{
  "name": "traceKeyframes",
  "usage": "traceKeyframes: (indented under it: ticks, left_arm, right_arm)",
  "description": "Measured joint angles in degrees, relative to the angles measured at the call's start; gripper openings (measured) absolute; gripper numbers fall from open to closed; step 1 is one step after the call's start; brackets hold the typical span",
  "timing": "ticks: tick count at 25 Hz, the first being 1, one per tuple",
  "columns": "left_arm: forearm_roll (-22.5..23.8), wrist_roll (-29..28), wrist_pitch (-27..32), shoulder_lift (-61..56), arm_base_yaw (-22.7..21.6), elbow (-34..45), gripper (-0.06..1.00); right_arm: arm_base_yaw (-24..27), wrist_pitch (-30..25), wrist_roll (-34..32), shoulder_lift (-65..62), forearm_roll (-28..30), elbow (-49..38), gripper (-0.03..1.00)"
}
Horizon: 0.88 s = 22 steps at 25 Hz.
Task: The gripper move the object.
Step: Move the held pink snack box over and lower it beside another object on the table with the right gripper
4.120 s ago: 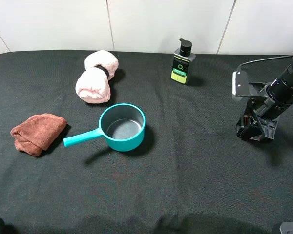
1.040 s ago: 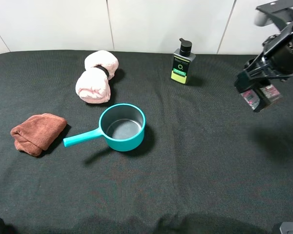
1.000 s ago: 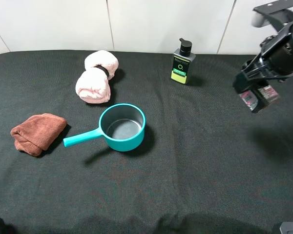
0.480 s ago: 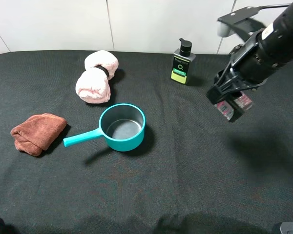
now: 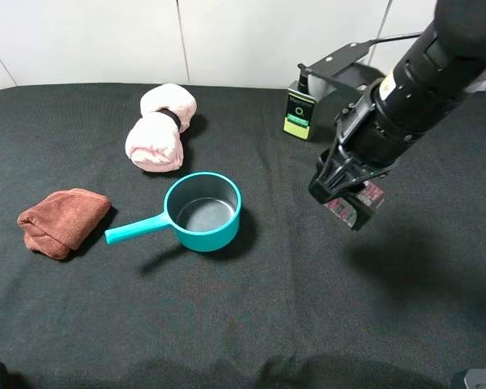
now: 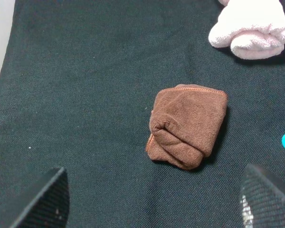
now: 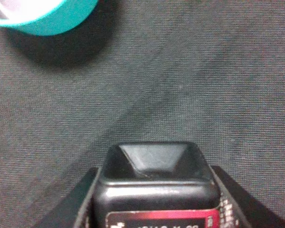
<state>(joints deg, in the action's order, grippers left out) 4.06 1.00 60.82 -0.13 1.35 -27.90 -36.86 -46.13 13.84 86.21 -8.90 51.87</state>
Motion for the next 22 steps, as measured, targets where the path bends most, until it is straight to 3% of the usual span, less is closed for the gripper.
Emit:
traceKeyframes:
  ticks: [8, 22]
  left_arm:
    - [0.0, 0.0, 0.0, 0.0, 0.0, 0.0, 0.77]
    - [0.0, 0.0, 0.0, 0.0, 0.0, 0.0, 0.77]
  right_arm:
    - [-4.5, 1.7, -1.3, 2.9, 1.3, 0.0, 0.33]
    - [-4.7, 5.3, -1.4, 11.4, 0.7, 0.0, 0.33]
